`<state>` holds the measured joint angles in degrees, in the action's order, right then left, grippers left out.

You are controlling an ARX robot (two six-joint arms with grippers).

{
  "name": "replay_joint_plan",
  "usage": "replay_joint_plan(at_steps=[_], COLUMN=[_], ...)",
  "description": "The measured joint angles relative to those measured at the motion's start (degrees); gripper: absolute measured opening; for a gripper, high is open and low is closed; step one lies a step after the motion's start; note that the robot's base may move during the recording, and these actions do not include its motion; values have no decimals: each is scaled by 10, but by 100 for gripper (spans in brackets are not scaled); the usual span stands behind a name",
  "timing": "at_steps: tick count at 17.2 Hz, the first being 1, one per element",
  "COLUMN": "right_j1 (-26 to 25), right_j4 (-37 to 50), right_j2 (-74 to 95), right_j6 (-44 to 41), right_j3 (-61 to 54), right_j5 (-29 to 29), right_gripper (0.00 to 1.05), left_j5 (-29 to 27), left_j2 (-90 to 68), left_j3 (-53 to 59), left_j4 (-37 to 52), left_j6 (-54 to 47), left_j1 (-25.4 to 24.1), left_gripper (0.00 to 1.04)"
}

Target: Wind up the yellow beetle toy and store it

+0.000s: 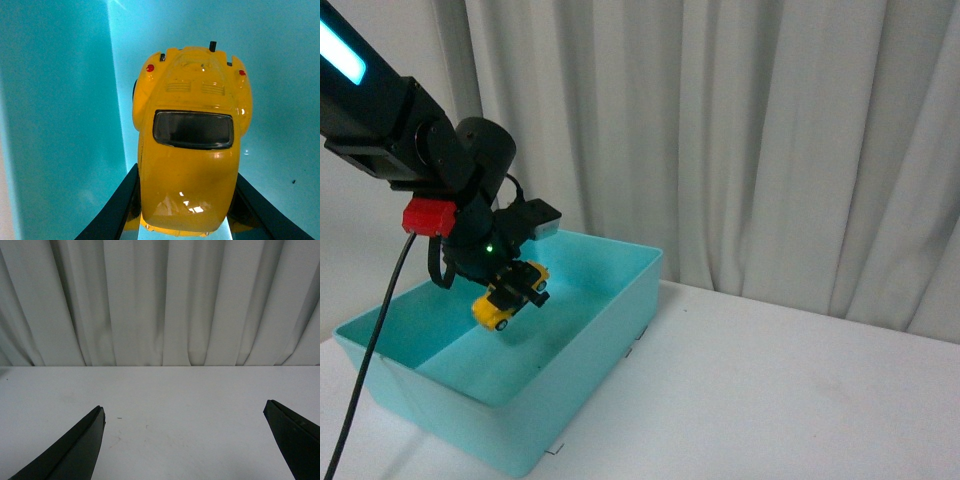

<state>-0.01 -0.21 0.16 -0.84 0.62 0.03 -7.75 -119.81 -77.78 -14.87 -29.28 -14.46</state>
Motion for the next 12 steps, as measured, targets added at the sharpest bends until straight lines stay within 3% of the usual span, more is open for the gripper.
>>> replay_joint_plan(at_steps=[9, 10, 12], right_j1=[0, 0, 0], right_j4=[0, 0, 0], right_j2=[0, 0, 0], right_j6=[0, 0, 0], right_j3=[0, 0, 0], right_j5=[0, 0, 0], right_gripper=[98, 98, 98], left_j5=[14, 19, 25], left_j2=[-46, -46, -46], left_j3=[-15, -17, -20], left_j4=[-1, -6, -12], left_j6=[39, 39, 39], left_j1=[16, 17, 17], left_gripper=[41, 50, 56])
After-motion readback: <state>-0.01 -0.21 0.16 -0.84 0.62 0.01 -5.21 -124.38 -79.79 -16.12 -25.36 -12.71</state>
